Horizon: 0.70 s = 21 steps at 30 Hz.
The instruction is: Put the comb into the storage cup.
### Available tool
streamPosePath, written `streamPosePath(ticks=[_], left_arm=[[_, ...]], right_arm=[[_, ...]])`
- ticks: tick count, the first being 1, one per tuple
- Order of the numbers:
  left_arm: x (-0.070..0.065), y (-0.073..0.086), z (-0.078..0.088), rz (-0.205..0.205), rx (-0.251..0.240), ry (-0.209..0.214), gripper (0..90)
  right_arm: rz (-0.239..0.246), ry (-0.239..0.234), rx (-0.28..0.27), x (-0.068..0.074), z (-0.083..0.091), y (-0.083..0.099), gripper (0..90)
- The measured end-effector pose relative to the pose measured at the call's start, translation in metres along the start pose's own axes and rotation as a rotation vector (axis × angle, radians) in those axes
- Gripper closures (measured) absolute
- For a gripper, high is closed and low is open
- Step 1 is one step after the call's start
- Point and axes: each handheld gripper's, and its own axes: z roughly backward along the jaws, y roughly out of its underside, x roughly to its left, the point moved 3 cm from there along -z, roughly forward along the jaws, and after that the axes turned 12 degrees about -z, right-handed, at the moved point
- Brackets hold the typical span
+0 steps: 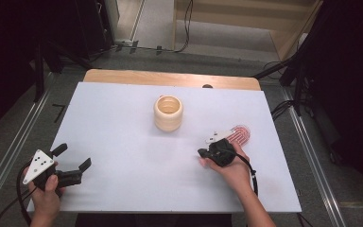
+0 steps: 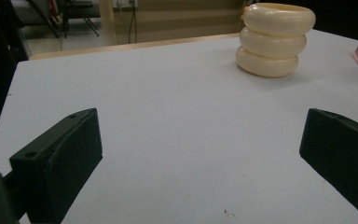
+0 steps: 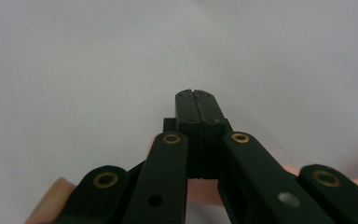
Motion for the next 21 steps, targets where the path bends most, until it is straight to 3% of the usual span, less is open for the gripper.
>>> streamPosePath(ticks=[21], left_arm=[[0.000, 0.000, 0.000, 0.002, 0.002, -0.003, 0.0]], right_arm=[[0.013, -0.028, 0.039, 0.000, 0.021, 0.029, 87.9]])
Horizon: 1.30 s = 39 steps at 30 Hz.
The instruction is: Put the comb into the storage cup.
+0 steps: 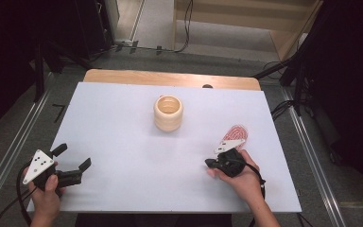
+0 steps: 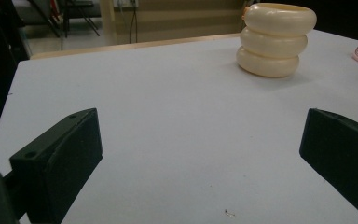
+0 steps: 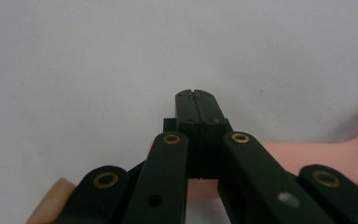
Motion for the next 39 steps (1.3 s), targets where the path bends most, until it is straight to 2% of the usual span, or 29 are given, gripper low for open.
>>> streamPosePath(ticks=[10, 15, 21, 22, 24, 25, 27, 28, 29, 31, 33, 35, 36, 37, 39], left_arm=[[0.000, 0.000, 0.000, 0.000, 0.001, -0.001, 0.0], [0.000, 0.000, 0.000, 0.000, 0.001, -0.002, 0.0], [0.000, 0.000, 0.000, -0.003, 0.002, -0.001, 0.0], [0.000, 0.000, 0.000, -0.004, 0.001, 0.000, 0.0], [0.000, 0.000, 0.000, -0.007, 0.003, -0.002, 0.0], [0.000, 0.000, 0.000, -0.007, 0.003, -0.002, 0.0], [-0.001, 0.000, 0.000, -0.008, 0.004, -0.003, 0.0], [-0.001, 0.000, -0.001, -0.008, 0.003, -0.004, 0.0], [-0.001, 0.000, 0.000, -0.009, 0.005, -0.004, 0.0], [0.000, 0.000, 0.000, -0.009, 0.006, -0.005, 0.0], [0.000, 0.000, 0.000, -0.009, 0.004, -0.005, 0.0], [-0.001, 0.000, 0.000, -0.009, 0.003, -0.003, 0.0], [-0.001, 0.000, 0.000, -0.008, 0.002, -0.003, 0.0], [-0.001, 0.000, -0.001, -0.006, 0.001, -0.003, 0.0], [-0.001, 0.000, -0.001, -0.007, 0.000, -0.003, 0.0]], right_arm=[[-0.002, -0.011, 0.026, 0.000, 0.008, 0.013, 87.9], [0.018, -0.007, 0.072, 0.002, 0.006, 0.024, 87.9], [-0.002, -0.015, 0.058, -0.004, 0.013, 0.038, 87.8], [-0.009, -0.018, 0.054, -0.005, 0.015, 0.040, 87.8], [-0.033, -0.046, 0.007, -0.011, 0.024, 0.040, 87.7], [-0.033, -0.046, 0.007, -0.011, 0.024, 0.040, 87.7], [-0.068, -0.036, -0.067, -0.019, 0.038, 0.030, 87.8], [-0.068, -0.036, -0.067, -0.019, 0.038, 0.030, 87.8], [-0.090, -0.002, -0.118, -0.028, 0.048, 0.021, 87.8], [-0.099, 0.016, -0.133, -0.032, 0.051, 0.017, 87.8], [-0.138, 0.060, -0.175, -0.044, 0.059, 0.009, 87.8], [-0.175, 0.107, -0.196, -0.055, 0.062, 0.005, 87.8], [-0.222, 0.134, -0.201, -0.068, 0.064, 0.001, 87.9], [-0.222, 0.134, -0.201, -0.068, 0.064, 0.001, 87.9], [-0.264, 0.169, -0.200, -0.080, 0.062, -0.001, 87.8]])
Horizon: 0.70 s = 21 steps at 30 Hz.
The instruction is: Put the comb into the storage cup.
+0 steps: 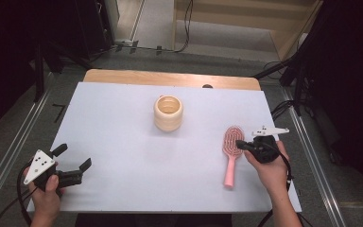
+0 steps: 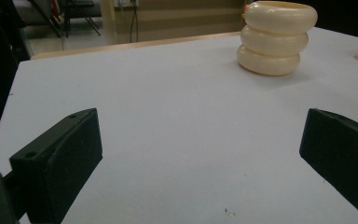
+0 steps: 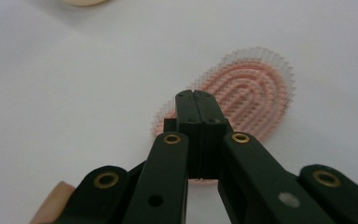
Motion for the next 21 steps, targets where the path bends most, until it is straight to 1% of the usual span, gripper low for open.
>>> streamPosePath(ticks=[1, 2, 3, 6, 8, 10, 11, 12, 14, 16, 19, 21], left_arm=[[0.000, 0.000, 0.000, 0.000, -0.002, 0.002, 0.0], [0.000, 0.000, 0.000, 0.000, -0.002, 0.003, 0.0], [0.000, 0.000, 0.000, 0.001, -0.001, 0.002, 0.0], [0.000, 0.000, 0.000, 0.000, -0.002, 0.003, 0.0], [0.000, 0.000, 0.000, -0.001, 0.001, 0.001, 0.0], [0.000, 0.000, 0.000, -0.002, 0.003, 0.001, 0.0], [0.000, 0.000, 0.000, -0.002, 0.002, 0.000, 0.0], [0.000, 0.000, 0.000, -0.002, 0.003, 0.001, 0.0], [0.000, 0.000, 0.000, -0.004, 0.004, 0.001, 0.0], [0.000, 0.000, 0.000, -0.003, 0.002, 0.002, 0.0], [0.000, 0.000, 0.000, -0.001, 0.000, 0.002, 0.0], [0.000, 0.000, 0.000, 0.000, 0.000, 0.002, 0.0]], right_arm=[[-0.025, 0.023, 0.003, -0.009, -0.004, -0.002, 87.9], [-0.040, 0.036, 0.007, -0.013, -0.006, -0.003, 87.9], [-0.040, 0.036, 0.007, -0.013, -0.006, -0.003, 87.9], [-0.083, 0.074, 0.020, -0.026, -0.013, -0.003, 87.9], [-0.097, 0.084, 0.024, -0.033, -0.017, -0.003, 87.9], [-0.125, 0.099, 0.027, -0.039, -0.020, -0.003, 87.9], [-0.143, 0.113, 0.034, -0.043, -0.024, -0.003, 87.9], [-0.143, 0.113, 0.034, -0.043, -0.024, -0.003, 87.9], [-0.158, 0.133, 0.053, -0.048, -0.032, -0.002, 87.9], [-0.165, 0.141, 0.059, -0.050, -0.035, -0.001, 87.9], [-0.184, 0.142, 0.064, -0.051, -0.041, -0.001, 87.9], [-0.181, 0.157, 0.066, -0.052, -0.043, -0.002, 87.9]])
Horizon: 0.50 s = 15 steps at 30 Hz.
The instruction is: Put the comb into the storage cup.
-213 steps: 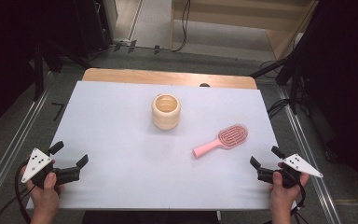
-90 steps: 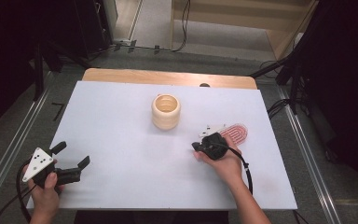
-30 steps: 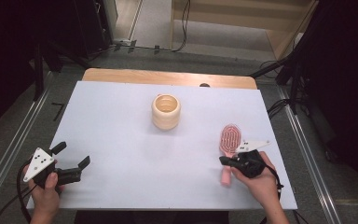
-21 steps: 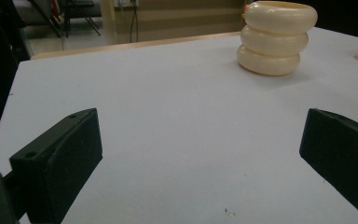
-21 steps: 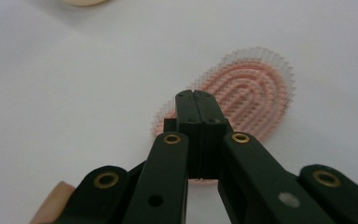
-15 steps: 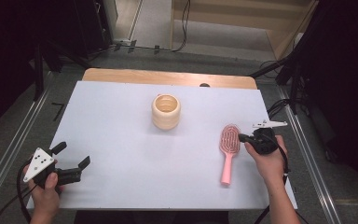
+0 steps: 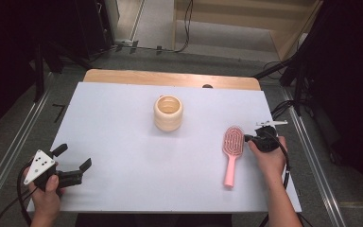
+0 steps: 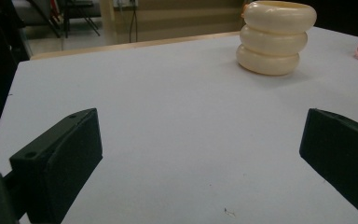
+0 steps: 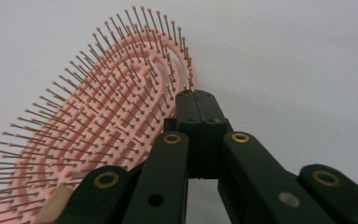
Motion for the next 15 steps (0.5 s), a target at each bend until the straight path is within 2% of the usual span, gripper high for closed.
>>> streamPosePath(ticks=[4, 7, 15], left_arm=[[0.000, 0.000, 0.000, -0.001, -0.001, 0.002, 0.0], [0.000, 0.000, 0.000, -0.001, 0.000, 0.001, 0.0], [0.000, 0.000, 0.000, -0.005, 0.002, 0.002, 0.0]], right_arm=[[-0.014, 0.030, 0.011, -0.006, -0.006, 0.000, 87.9], [-0.049, 0.003, 0.008, -0.007, -0.009, 0.000, 87.9], [-0.032, -0.029, 0.010, 0.006, -0.016, -0.003, 87.9]])
